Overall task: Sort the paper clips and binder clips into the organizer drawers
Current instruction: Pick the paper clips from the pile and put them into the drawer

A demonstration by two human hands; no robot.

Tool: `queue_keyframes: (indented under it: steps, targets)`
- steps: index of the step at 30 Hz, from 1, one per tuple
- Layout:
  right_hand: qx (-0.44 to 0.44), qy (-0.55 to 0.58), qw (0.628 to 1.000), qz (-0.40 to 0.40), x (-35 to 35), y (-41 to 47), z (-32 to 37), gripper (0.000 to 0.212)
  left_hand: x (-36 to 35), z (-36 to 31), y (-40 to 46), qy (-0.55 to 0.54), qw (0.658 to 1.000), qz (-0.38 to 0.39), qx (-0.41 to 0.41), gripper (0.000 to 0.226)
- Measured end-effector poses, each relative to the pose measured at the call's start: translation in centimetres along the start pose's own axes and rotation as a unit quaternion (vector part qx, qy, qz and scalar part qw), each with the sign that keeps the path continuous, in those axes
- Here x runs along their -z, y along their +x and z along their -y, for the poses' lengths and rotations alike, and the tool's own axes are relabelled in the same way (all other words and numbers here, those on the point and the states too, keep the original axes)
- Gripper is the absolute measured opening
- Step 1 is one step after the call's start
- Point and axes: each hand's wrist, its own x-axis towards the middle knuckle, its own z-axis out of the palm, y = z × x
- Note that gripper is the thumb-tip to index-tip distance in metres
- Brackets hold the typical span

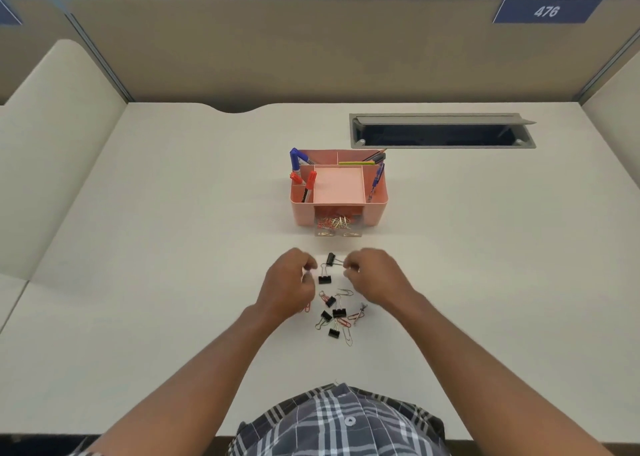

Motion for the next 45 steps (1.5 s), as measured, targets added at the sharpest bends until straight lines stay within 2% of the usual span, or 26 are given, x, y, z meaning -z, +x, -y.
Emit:
queue_keyframes:
  steps: [3,5,11,17,20,25,28,41,45]
  targets:
    - [-0.015,-0.037,0.999,0.037,-2.7,-1.3,-0.9,0.024,-1.2,1.8,-2.6,0.029,0.997,0.070,0.010,0.031]
    - [-0.006,-0.061,0.998,0.029,-4.0,-1.9,-1.1,0.020,-1.6,2.2,-3.3,0.049,0.995,0.080,-0.015,0.031]
    - [0.001,-0.038,0.999,0.015,-4.6,-2.0,-0.9,0.012,-1.9,1.5,-2.8,0.074,0.994,0.060,-0.044,0.017]
    - [-0.020,0.005,0.999,0.027,-4.0,-1.8,-0.6,0.014,-2.4,1.3,-2.4,0.080,0.994,0.060,-0.040,0.005]
    - [0.010,0.048,0.999,0.023,-3.7,-2.1,-0.2,0.025,-2.4,1.4,-2.5,0.086,0.994,0.049,-0.040,0.006]
    - [0.077,-0.033,0.993,0.084,-4.5,-2.7,0.5,0.030,-2.4,1.3,-2.7,0.079,0.996,0.036,-0.026,0.015]
    - [0.073,-0.044,0.994,0.070,-4.8,-2.8,0.3,0.027,-2.4,1.2,-3.0,0.054,0.998,0.028,0.001,0.022]
    - [-0.010,-0.010,0.999,0.030,-3.0,-1.8,-1.8,0.020,-2.1,1.4,-3.1,-0.034,0.998,-0.013,0.061,0.024]
    - [-0.018,0.062,0.998,-0.026,-2.0,-1.2,-1.6,0.025,-1.5,0.3,-2.6,-0.077,0.995,-0.053,0.046,0.020]
